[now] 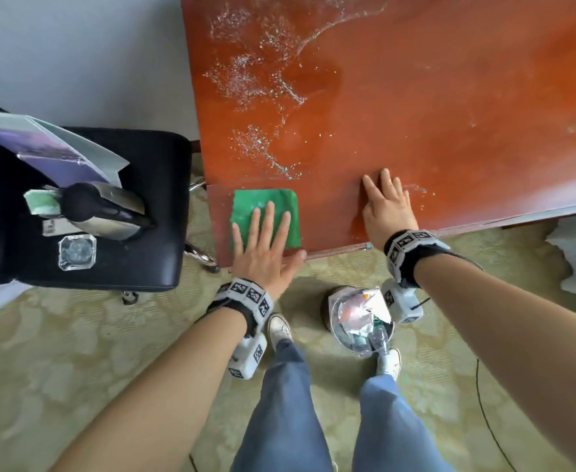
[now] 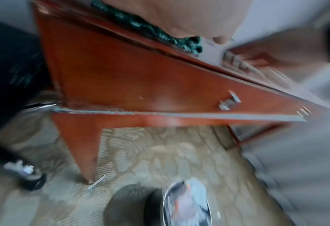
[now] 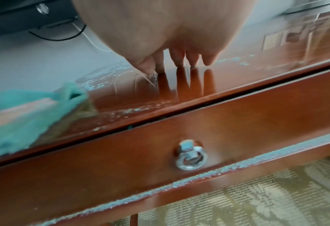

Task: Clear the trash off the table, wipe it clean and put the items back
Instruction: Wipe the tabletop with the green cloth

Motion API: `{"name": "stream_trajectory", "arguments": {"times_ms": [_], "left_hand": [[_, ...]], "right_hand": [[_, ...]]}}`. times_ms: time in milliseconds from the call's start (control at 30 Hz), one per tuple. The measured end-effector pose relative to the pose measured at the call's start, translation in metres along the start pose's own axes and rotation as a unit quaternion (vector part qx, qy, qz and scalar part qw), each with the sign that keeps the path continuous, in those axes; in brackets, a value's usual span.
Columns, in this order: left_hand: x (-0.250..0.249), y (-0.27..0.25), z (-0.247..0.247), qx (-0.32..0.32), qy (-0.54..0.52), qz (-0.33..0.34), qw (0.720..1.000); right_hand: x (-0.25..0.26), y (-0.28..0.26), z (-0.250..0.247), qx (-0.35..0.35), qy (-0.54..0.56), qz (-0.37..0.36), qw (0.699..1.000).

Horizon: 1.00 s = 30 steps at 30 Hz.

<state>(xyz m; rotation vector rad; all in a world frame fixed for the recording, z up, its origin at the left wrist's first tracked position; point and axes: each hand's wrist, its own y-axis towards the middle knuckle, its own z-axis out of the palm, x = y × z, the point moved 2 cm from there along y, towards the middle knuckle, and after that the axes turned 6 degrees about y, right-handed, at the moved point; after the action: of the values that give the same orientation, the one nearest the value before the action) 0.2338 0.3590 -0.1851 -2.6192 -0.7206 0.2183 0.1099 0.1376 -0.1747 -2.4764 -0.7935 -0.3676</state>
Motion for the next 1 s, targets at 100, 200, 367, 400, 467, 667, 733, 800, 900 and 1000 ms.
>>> {"name": "stream_trajectory", "arguments": {"times_ms": [100, 200, 367, 400, 467, 667, 733, 800, 900, 1000], "left_hand": [[-0.022, -0.013, 0.009, 0.009, 0.029, 0.115, 0.993], [-0.003, -0.004, 0.006, 0.004, 0.037, 0.134, 0.99], [0.05, 0.053, -0.025, -0.006, -0.023, -0.001, 1.0], [0.052, 0.063, -0.03, -0.004, -0.04, -0.037, 0.999], [0.04, 0.074, -0.039, 0.002, -0.071, -0.089, 0.993], [-0.038, 0.066, -0.035, 0.042, 0.059, 0.18, 0.981], [-0.021, 0.086, -0.042, 0.031, 0.081, 0.195, 0.977], [0.013, 0.115, -0.056, 0.015, 0.079, 0.145, 0.986], [0.072, 0.164, -0.089, 0.038, 0.021, -0.007, 0.999], [0.092, 0.188, -0.107, 0.066, -0.008, -0.086, 0.994]], "right_hand": [[0.022, 0.006, 0.009, -0.001, 0.019, 0.005, 1.0], [0.022, 0.013, 0.006, -0.001, 0.034, 0.013, 0.999], [0.004, 0.023, -0.009, 0.009, 0.03, 0.01, 0.999], [0.001, 0.025, -0.012, 0.007, 0.035, 0.017, 0.999], [-0.003, 0.03, -0.019, 0.001, 0.043, 0.035, 0.998], [0.0, 0.062, -0.036, 0.0, 0.033, 0.032, 0.999], [0.004, 0.079, -0.04, 0.005, 0.021, 0.01, 1.0], [0.01, 0.098, -0.046, 0.018, 0.01, -0.003, 1.0], [0.017, 0.122, -0.058, 0.034, 0.016, -0.004, 0.999], [0.023, 0.145, -0.066, 0.041, 0.017, -0.009, 0.999]]}}
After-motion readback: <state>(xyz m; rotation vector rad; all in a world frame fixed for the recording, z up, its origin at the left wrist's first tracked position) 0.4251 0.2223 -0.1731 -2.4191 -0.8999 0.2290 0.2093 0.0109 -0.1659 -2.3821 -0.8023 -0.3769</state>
